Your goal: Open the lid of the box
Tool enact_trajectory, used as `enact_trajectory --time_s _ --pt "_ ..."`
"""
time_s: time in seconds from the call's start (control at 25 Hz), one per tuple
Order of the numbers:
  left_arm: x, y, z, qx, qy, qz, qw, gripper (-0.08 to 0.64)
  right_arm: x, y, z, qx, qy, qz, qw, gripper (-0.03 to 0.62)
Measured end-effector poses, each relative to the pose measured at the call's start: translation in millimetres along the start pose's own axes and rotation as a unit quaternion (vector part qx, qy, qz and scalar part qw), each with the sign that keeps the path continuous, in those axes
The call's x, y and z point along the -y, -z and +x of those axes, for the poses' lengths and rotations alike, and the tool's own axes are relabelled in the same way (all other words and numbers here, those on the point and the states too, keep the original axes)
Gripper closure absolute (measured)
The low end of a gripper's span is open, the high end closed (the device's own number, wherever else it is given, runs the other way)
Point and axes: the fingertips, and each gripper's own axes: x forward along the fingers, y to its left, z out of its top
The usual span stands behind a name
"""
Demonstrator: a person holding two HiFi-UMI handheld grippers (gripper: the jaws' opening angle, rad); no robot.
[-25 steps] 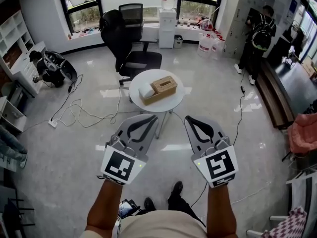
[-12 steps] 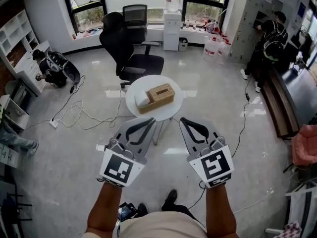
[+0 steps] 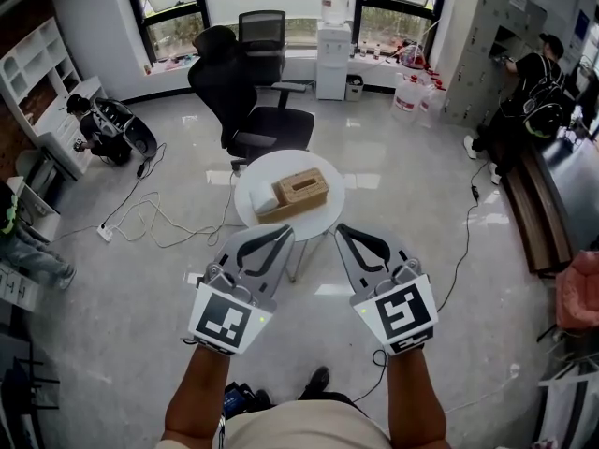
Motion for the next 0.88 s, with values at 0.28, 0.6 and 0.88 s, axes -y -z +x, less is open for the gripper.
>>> enact_trajectory --time_s 0.28,0.6,0.88 --pt "8 -1 41 -0.007 0.003 0.005 1.0000 0.545 38 16 1 0.001 -0.001 0.009 1.000 0.601" --pt "19 -4 75 -0.010 0.008 0.006 0.9999 0.545 70 32 -2 0.003 0.002 0.019 1.000 0.601" --pt "21 3 101 0.002 0.032 -0.002 0.9995 0.545 87 48 1 -0.011 0.022 0.019 1.000 0.601"
